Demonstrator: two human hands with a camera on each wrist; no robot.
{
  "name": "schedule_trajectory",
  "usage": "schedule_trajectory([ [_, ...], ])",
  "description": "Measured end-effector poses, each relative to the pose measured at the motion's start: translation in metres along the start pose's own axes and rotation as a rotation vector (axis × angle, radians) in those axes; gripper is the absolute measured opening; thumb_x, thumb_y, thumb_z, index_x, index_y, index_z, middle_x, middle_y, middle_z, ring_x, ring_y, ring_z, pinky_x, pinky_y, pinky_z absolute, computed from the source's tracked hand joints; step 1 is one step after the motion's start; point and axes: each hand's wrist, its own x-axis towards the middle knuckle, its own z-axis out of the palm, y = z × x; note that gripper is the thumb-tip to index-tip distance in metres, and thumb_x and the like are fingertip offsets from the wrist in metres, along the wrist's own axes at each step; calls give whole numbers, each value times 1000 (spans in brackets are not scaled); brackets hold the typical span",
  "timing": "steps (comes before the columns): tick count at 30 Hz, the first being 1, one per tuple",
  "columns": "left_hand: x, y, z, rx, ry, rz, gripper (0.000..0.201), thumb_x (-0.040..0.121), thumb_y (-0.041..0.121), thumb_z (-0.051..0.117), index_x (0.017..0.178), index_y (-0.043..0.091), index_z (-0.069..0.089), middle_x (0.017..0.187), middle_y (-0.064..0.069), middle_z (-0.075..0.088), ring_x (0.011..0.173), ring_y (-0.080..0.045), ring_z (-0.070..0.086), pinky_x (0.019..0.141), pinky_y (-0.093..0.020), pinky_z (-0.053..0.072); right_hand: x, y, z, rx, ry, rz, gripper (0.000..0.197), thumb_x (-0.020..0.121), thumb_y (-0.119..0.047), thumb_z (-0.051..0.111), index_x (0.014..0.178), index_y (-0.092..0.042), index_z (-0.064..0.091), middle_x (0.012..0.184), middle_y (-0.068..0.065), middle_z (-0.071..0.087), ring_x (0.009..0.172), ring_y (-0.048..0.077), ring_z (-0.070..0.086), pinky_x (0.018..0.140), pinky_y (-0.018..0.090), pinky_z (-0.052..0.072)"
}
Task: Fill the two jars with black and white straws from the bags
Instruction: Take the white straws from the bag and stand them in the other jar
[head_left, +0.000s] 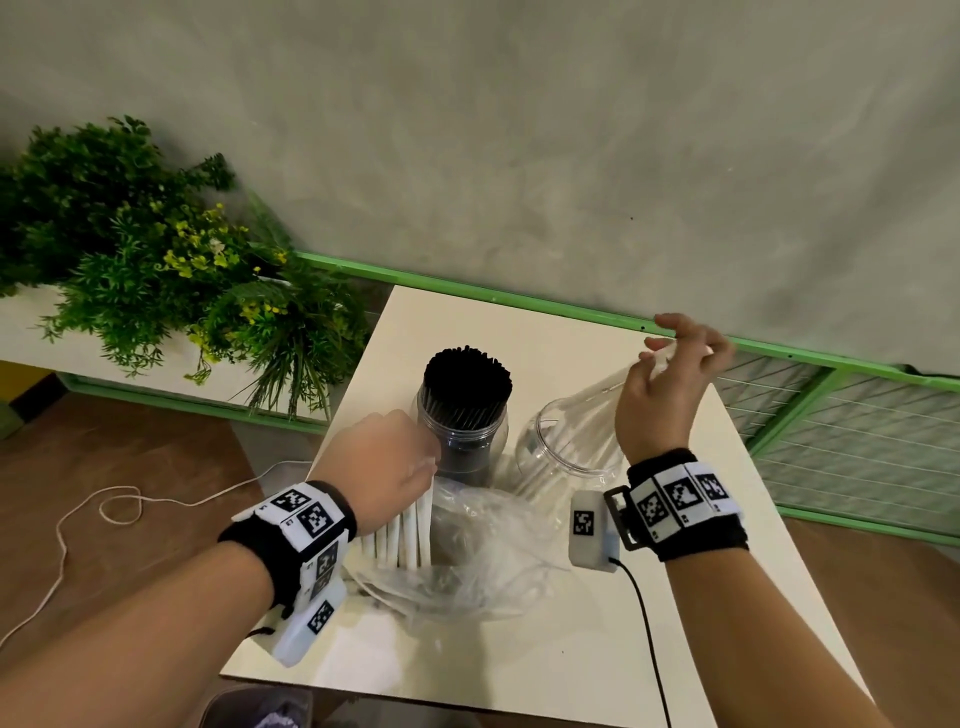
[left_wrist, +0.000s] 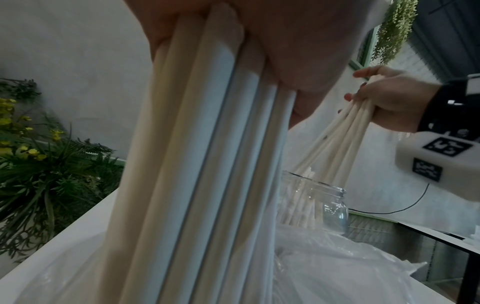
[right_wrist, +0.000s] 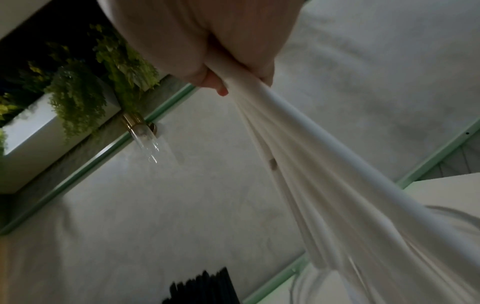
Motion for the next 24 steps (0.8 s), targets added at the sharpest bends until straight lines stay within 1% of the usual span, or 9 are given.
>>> schedule_trajectory([
  [2,1,0,0,-3,3,-3,41,79,57,23,99,40,54,101,11,51,92,-14,49,77,-32,42,-6,7,4,-12,-53,51,48,80,20,36,117,-7,50,118,1,24,92,7,51,82,7,40],
  [4,1,1,0,1,13,-3,40,79,55,24,98,39,56,101,10,52,91,-15,50,76,-31,42,-10,15,9,-12,-74,65,48,80,20,37,117,-8,50,119,3,24,92,0,48,82,10,43],
  [9,1,2,0,1,15,0,40,80,55,25,98,38,57,100,10,52,90,-14,51,75,-30,42,-24,40,24,-45,-192,-42,40,85,18,41,119,-3,48,118,6,25,96,16,52,86,10,43],
  [13,2,3,0,2,23,-5,40,80,55,25,98,38,57,99,10,52,89,-14,50,71,-28,37,-32,68,31,-121,-320,-48,36,89,11,46,121,-4,47,122,8,29,103,20,52,90,19,43],
  [16,1,2,-1,2,17,-8,40,79,55,25,98,38,56,100,11,52,89,-14,50,72,-29,39,-33,84,30,-189,-400,-69,35,89,7,52,122,-4,50,123,13,40,106,20,50,94,19,38],
  [17,1,2,-1,0,16,-9,39,80,55,25,98,38,56,100,11,52,89,-14,50,73,-29,39,-32,88,28,-217,-421,-77,35,89,5,54,123,-5,51,122,12,44,106,21,49,96,21,36],
  [20,1,2,-3,-4,16,-11,39,80,55,26,97,38,56,100,10,52,88,-15,51,73,-29,40,-29,99,24,-316,-453,-76,37,89,-2,58,126,-9,53,118,10,55,108,27,49,97,39,40],
  [21,2,2,-2,-3,15,-12,39,80,54,26,97,38,56,100,10,52,88,-15,51,74,-30,41,-27,101,21,-334,-457,-69,39,89,-4,59,127,-10,53,119,10,56,109,28,48,98,41,40],
  [24,2,1,-3,-5,10,-15,40,80,55,25,98,38,56,100,10,52,90,-15,51,76,-30,42,-19,106,15,-373,-461,-4,47,90,-9,59,135,-13,47,131,12,49,118,30,43,102,36,32],
])
